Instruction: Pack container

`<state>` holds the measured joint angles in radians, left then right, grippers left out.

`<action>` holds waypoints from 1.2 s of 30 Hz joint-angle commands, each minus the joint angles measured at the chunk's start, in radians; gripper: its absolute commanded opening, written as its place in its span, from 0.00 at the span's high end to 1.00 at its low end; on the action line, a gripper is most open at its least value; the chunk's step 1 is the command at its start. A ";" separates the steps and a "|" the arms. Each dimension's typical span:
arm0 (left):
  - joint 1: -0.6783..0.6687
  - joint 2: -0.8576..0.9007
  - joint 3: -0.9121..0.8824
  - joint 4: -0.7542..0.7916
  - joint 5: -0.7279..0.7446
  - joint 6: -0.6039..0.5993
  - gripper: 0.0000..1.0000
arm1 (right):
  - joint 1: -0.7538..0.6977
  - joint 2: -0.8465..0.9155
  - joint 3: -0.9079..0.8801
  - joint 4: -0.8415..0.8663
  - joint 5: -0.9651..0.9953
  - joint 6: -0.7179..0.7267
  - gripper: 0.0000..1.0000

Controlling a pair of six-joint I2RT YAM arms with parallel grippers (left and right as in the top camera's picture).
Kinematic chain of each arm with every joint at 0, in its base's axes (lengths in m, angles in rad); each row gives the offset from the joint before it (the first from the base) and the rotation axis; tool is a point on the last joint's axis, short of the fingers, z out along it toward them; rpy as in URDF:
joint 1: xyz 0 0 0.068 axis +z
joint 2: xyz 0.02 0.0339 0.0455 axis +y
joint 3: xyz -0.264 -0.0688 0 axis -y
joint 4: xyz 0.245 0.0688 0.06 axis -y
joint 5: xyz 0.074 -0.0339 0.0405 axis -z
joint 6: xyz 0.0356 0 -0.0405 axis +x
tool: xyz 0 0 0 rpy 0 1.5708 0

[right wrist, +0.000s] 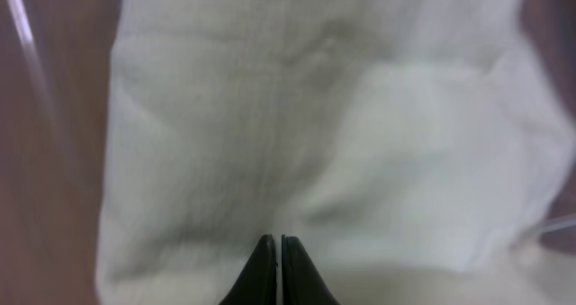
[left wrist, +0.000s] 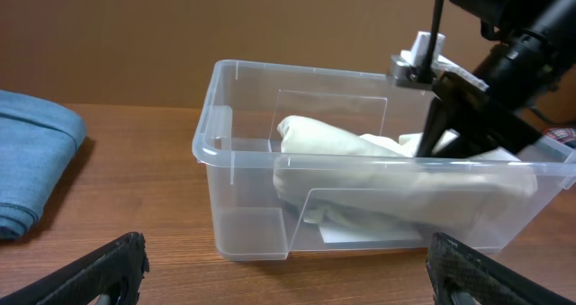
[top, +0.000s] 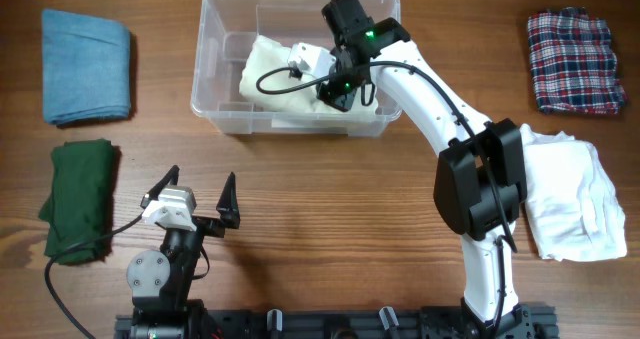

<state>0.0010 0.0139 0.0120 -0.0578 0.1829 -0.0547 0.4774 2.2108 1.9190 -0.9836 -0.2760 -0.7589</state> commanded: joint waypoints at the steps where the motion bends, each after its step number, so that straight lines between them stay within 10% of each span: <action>1: -0.006 -0.007 -0.006 -0.002 -0.009 -0.006 0.00 | 0.002 -0.012 0.011 -0.072 -0.069 0.021 0.96; 36: -0.006 -0.007 -0.006 -0.003 -0.009 -0.006 0.00 | -0.090 0.087 0.010 -0.065 0.100 0.186 0.96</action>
<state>0.0010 0.0139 0.0120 -0.0578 0.1833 -0.0547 0.3874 2.2372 1.9194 -1.0542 -0.1749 -0.5941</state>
